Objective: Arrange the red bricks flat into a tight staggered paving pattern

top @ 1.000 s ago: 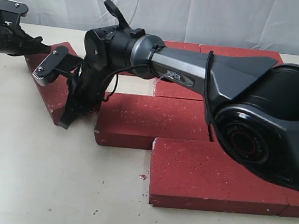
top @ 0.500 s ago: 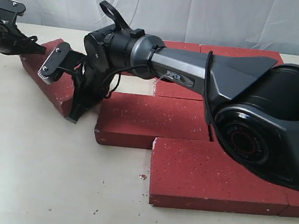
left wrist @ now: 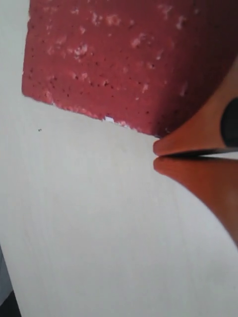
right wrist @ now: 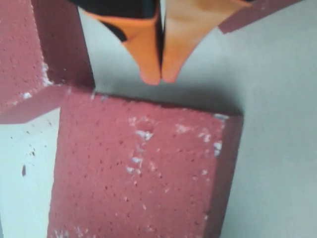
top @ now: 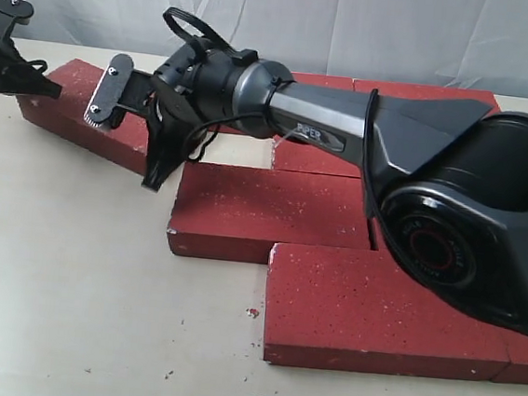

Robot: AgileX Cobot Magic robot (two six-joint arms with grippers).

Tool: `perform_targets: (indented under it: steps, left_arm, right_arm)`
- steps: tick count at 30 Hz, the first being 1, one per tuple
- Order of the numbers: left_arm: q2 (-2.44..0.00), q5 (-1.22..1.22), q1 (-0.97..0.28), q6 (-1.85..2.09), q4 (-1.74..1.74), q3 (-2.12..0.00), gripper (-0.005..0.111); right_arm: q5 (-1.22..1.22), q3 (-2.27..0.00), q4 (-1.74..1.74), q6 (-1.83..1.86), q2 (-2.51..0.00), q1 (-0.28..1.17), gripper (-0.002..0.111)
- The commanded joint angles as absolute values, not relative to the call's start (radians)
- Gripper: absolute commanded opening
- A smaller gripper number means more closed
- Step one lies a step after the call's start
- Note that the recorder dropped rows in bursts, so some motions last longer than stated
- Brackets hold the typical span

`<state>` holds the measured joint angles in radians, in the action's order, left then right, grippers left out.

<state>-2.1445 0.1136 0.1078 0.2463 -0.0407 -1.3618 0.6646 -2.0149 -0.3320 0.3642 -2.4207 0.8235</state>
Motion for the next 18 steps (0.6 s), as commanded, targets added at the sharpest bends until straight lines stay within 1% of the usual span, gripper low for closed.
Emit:
perform_targets:
  steps: [1, 9, 14, 18]
  left_arm:
    - [-2.109, 0.157, 0.138, 0.242, -0.011, -1.364, 0.0]
    - [-2.048, 0.217, 0.14, 0.245, -0.011, -1.364, 0.0]
    - [-2.105, 0.079, 0.142, 0.242, 0.072, -1.364, 0.0]
    - [-2.162, 0.026, 0.142, 0.242, 0.081, -1.364, 0.0]
  right_arm:
    - [0.691, -2.023, -0.368, 0.315, -2.407, 0.786, -0.001]
    - [0.682, -2.023, -0.304, 0.315, -2.393, 0.744, -0.001]
    - [0.582, -2.023, -0.193, 0.312, -2.399, 0.717, -0.001]
    - [0.59, -2.092, 0.03, 0.355, -2.401, 0.675, -0.001]
